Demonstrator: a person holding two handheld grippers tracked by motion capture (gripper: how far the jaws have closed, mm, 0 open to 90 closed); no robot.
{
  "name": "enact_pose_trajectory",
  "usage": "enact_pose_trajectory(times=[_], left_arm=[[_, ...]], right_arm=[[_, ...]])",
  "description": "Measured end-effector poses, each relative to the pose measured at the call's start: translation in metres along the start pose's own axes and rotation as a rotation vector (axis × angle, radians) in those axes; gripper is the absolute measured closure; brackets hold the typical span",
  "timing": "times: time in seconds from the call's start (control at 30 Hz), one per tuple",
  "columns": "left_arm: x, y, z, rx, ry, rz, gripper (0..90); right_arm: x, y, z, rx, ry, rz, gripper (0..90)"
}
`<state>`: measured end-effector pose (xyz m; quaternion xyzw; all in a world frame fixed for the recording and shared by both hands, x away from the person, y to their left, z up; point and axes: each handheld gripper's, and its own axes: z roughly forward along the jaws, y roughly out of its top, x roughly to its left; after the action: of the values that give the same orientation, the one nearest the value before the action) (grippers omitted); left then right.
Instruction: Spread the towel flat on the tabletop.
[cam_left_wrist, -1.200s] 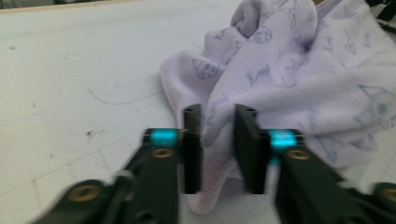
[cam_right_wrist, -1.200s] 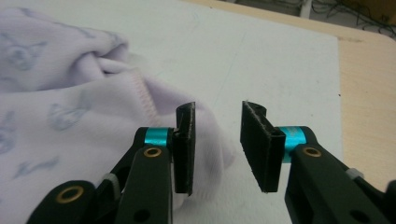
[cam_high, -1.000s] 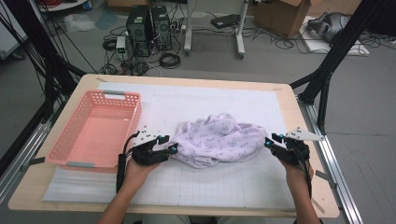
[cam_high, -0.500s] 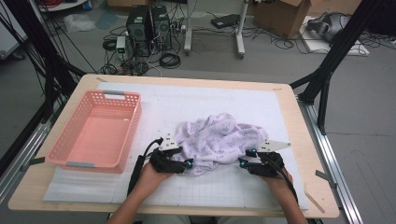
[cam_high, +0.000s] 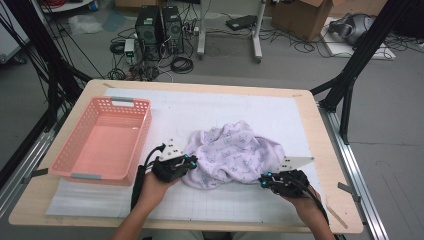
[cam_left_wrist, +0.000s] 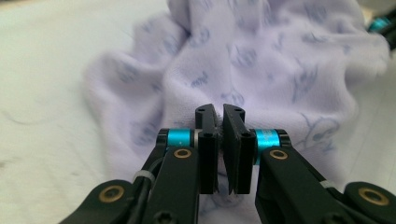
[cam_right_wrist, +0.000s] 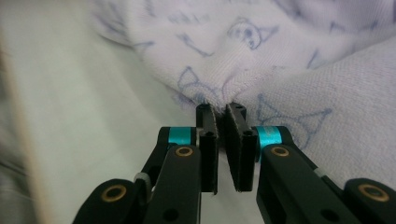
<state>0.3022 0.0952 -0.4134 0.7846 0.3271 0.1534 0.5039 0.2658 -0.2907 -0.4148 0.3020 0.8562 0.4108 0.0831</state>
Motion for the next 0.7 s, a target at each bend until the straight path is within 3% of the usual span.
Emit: enact_pose_trajectory(times=[0.13,0.33,0.43,0.53,0.7], left_arm=[[0.014,0.014,0.002,-0.044,0.042,-0.036,84.6],[0.031,0.026,0.025,-0.037,0.124,-0.072,84.4],[0.04,0.026,0.038,-0.015,0.185,-0.082,84.4],[0.048,0.025,0.049,-0.011,0.219,-0.093,84.3],[0.052,0.019,0.061,0.0,0.223,-0.102,79.1]], right_arm=[[-0.001,0.012,-0.013,-0.098,0.036,0.019,84.1],[-0.02,0.037,-0.003,-0.194,-0.036,0.09,83.3],[-0.03,0.047,0.011,-0.203,-0.083,0.117,83.1],[-0.04,0.056,0.025,-0.18,-0.17,0.114,83.2],[-0.058,0.064,0.045,-0.145,-0.252,0.134,83.3]])
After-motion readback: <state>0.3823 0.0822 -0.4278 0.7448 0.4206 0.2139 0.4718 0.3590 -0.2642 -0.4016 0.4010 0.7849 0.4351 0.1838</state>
